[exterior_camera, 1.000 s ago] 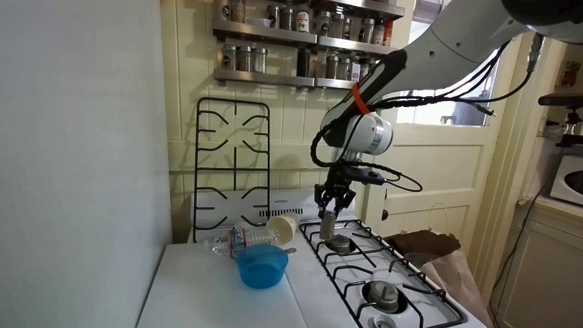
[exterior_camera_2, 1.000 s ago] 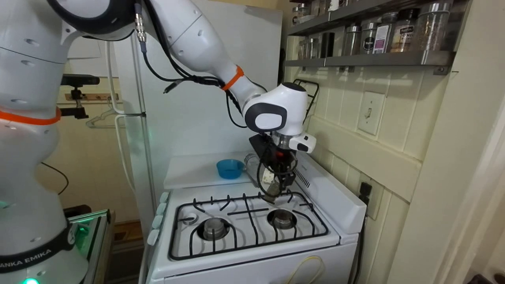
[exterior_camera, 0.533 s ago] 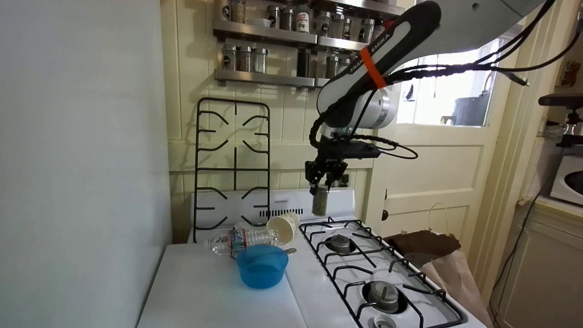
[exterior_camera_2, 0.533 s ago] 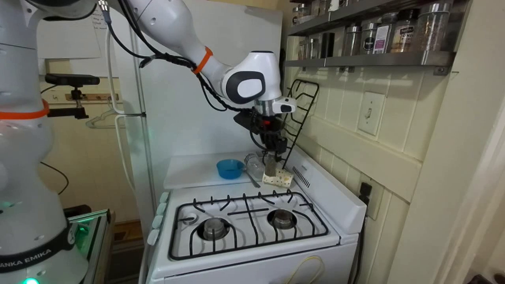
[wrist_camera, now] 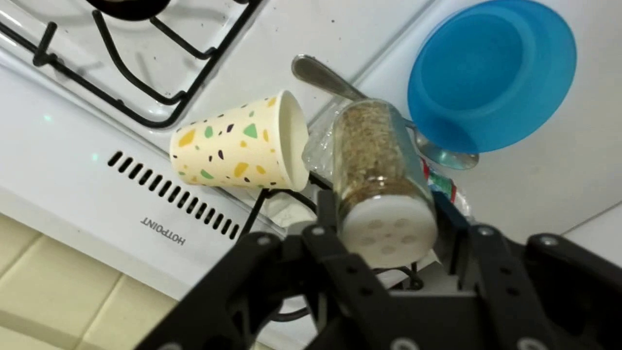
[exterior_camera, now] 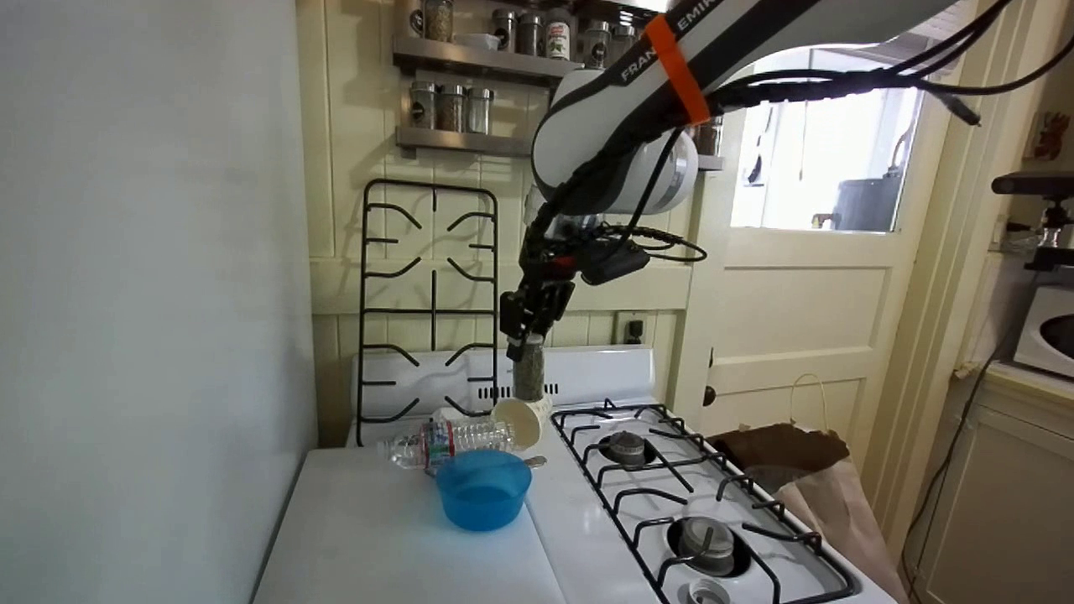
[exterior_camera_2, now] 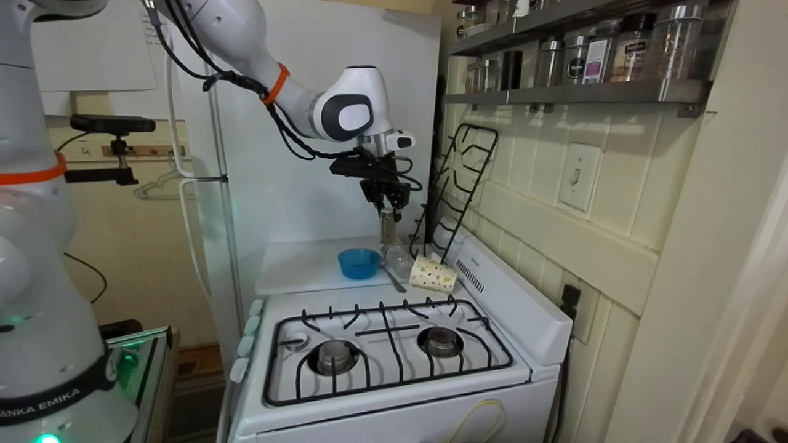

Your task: Remove the container from the stove plates on the right and put it on the white tray on the left

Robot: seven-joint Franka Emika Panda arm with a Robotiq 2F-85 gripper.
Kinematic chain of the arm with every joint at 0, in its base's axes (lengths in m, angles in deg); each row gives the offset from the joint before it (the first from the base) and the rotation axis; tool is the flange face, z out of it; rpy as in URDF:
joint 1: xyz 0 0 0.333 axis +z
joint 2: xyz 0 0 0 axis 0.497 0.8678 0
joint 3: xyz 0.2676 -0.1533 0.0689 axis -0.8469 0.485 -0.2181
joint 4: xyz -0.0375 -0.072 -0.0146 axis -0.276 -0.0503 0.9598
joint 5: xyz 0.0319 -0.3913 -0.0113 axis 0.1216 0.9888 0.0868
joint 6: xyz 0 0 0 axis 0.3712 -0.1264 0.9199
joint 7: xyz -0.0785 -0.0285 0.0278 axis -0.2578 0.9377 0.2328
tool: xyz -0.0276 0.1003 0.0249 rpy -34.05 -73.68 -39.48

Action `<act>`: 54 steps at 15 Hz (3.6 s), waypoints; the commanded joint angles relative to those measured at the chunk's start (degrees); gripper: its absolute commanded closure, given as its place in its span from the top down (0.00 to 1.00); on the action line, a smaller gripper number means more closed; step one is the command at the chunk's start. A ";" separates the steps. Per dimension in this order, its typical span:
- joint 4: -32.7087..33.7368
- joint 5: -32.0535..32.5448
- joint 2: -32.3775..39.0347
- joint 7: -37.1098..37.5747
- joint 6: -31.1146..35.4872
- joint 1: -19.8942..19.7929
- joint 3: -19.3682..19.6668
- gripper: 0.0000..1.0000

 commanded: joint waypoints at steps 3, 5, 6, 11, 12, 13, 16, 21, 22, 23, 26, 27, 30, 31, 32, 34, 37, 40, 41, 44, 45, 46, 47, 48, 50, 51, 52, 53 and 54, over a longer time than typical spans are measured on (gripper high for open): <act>-0.41 -0.08 -1.31 -2.35 -0.20 -0.03 0.26 0.49; 0.11 1.54 -0.82 -2.58 -0.59 0.63 -0.28 0.24; 0.96 3.53 -0.01 -3.23 -0.86 1.91 -1.47 0.24; -1.83 4.00 -1.26 -8.53 1.46 4.83 -4.75 0.24; -2.56 3.51 -1.42 -8.78 1.49 5.12 -5.02 0.24; -2.90 3.03 -1.38 -9.50 1.76 5.23 -5.20 0.24; -1.34 0.66 1.92 -18.33 2.46 6.20 -6.75 0.24; 1.87 0.36 7.02 -31.60 4.93 6.09 -9.70 0.24; 2.90 -0.97 8.92 -35.58 6.55 5.40 -10.28 0.24; 3.77 -2.62 10.10 -38.73 6.95 4.83 -10.95 0.24; 7.41 -6.69 14.75 -47.84 6.29 2.74 -12.58 0.24; 8.55 -7.77 16.20 -50.74 6.17 1.92 -13.14 0.24; 12.33 -9.56 20.19 -56.72 4.89 0.03 -14.55 0.24; 13.40 -9.68 21.35 -57.89 4.45 -0.38 -14.78 0.24; 14.23 -9.73 22.21 -58.62 3.75 -0.70 -15.00 0.24; 15.79 -9.14 23.77 -59.13 2.27 -0.89 -14.89 0.24; 17.46 -8.71 25.30 -59.09 0.28 -0.75 -14.53 0.24; 18.83 -8.84 26.21 -59.20 -2.14 -0.67 -14.45 0.74; 19.26 -8.83 26.40 -59.18 -2.82 -0.61 -14.35 0.74; 20.02 -8.42 26.27 -58.31 -4.50 -0.24 -13.62 0.95; 20.12 -8.48 26.04 -58.04 -4.82 -0.26 -13.43 0.99; 19.59 -8.43 25.07 -57.52 -4.64 -0.21 -13.13 1.00; 18.62 -8.23 23.63 -56.44 -3.85 -0.01 -12.72 1.00; 16.81 -7.67 21.11 -53.55 -2.86 0.62 -11.74 1.00; 13.57 -5.25 16.40 -45.31 -2.25 2.18 -8.88 1.00; 12.81 -4.40 14.88 -41.94 -3.27 2.52 -8.09 1.00; 10.93 -2.64 12.52 -38.57 -4.53 3.04 -7.07 1.00; 9.97 -1.03 10.94 -35.24 -5.78 3.42 -6.27 1.00; 7.38 0.40 8.11 -32.61 -7.38 3.35 -5.76 1.00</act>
